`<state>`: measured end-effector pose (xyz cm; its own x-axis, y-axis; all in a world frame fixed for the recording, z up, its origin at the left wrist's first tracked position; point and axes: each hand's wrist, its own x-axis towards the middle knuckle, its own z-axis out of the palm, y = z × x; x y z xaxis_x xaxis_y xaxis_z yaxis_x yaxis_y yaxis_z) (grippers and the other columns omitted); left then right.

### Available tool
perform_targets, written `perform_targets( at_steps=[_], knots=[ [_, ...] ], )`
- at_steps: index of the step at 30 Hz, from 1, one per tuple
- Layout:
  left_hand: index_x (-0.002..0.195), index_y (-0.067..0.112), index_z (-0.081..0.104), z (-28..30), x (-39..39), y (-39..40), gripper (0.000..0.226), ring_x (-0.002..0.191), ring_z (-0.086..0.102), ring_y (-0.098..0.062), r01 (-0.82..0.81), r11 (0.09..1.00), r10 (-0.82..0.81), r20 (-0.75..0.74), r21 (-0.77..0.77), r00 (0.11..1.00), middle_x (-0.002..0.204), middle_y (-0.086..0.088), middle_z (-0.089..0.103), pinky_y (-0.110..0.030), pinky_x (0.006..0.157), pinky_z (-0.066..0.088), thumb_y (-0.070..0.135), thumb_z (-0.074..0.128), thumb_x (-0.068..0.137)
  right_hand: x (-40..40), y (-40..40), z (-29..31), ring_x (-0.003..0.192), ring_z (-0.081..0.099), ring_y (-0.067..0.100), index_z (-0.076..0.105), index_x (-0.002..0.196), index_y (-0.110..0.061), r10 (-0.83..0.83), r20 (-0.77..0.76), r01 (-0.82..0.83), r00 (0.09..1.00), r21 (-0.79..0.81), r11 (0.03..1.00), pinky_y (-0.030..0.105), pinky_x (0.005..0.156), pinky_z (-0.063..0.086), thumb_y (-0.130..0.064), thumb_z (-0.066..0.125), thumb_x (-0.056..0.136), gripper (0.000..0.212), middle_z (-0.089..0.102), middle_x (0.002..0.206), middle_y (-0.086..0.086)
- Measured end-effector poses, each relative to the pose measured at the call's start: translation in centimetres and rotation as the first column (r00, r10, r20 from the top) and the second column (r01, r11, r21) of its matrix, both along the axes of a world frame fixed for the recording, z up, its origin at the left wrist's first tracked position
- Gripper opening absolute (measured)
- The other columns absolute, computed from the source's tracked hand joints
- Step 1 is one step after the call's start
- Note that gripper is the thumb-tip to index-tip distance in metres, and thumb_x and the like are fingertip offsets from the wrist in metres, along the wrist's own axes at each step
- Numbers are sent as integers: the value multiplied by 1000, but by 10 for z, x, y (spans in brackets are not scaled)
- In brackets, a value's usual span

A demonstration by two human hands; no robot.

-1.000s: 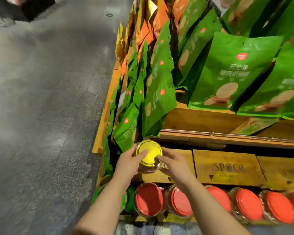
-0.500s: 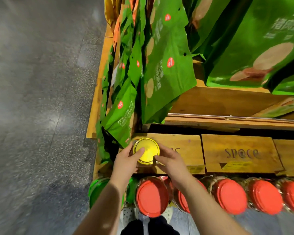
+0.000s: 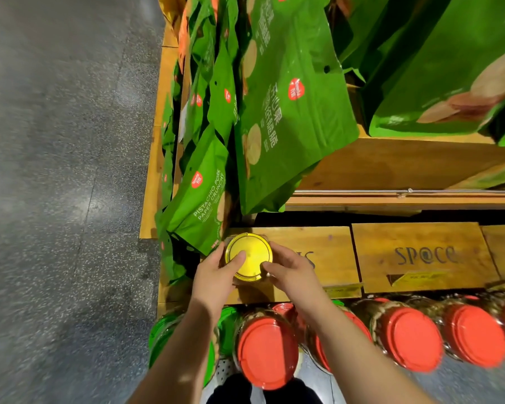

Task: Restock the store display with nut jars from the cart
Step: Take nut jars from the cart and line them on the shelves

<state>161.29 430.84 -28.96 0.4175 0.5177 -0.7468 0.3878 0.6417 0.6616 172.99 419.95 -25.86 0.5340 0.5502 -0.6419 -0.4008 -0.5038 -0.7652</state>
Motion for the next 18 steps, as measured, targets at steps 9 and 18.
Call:
perform_targets(
  at_steps=[9,18],
  knots=[
    [147,41,47,22,0,2,57,121,63,-23,88,994,-82,-84,67,993,130,14,63,-51,103,53,30,71,96,-5,-1,10,81,68,8,65,131,-17,10,-22,-11,1000,-36,999,24,76,55,9,55,95,45,76,99,-2],
    [154,26,41,102,-14,-5,66,138,48,-29,575,710,-398,-443,406,804,150,-8,53,-37,110,41,47,64,96,2,-24,93,133,53,20,55,143,-19,120,199,-79,973,-202,976,41,111,43,-23,67,96,48,55,147,4]
  ],
)
